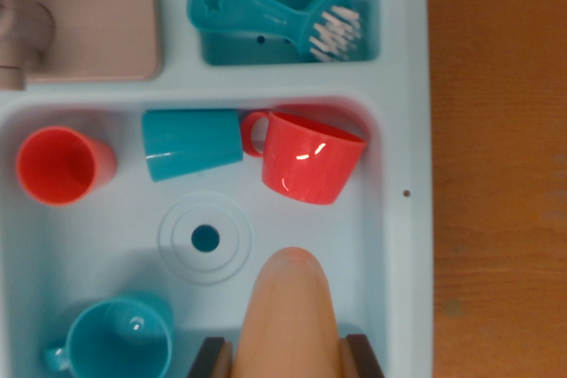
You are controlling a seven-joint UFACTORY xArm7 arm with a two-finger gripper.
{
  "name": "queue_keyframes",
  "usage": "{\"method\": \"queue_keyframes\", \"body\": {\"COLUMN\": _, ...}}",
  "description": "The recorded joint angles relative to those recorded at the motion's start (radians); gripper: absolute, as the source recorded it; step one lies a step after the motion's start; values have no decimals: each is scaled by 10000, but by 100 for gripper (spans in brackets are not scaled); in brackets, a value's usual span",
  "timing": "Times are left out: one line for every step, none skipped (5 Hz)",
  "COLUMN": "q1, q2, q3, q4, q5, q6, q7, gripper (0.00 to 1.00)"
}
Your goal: Pick detergent from the sink
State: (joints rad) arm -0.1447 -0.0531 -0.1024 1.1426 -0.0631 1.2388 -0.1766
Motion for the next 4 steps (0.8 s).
{"method": "queue_keyframes", "body": {"q1": 7, "q2": -134, "q3": 5, "q4": 331, "q5": -2, "q6": 465, "q7": -13, "gripper": 100}}
{"method": "queue_keyframes", "body": {"q1": 7, "q2": -134, "q3": 5, "q4": 331, "q5": -2, "q6": 465, "q7": -13, "gripper": 100}}
{"method": "queue_keyframes", "body": {"q1": 13, "q2": -255, "q3": 9, "q4": 627, "q5": -3, "q6": 881, "q7": -25, "gripper": 100}}
{"method": "queue_keyframes", "body": {"q1": 13, "q2": -255, "q3": 9, "q4": 627, "q5": -3, "q6": 881, "q7": -25, "gripper": 100}}
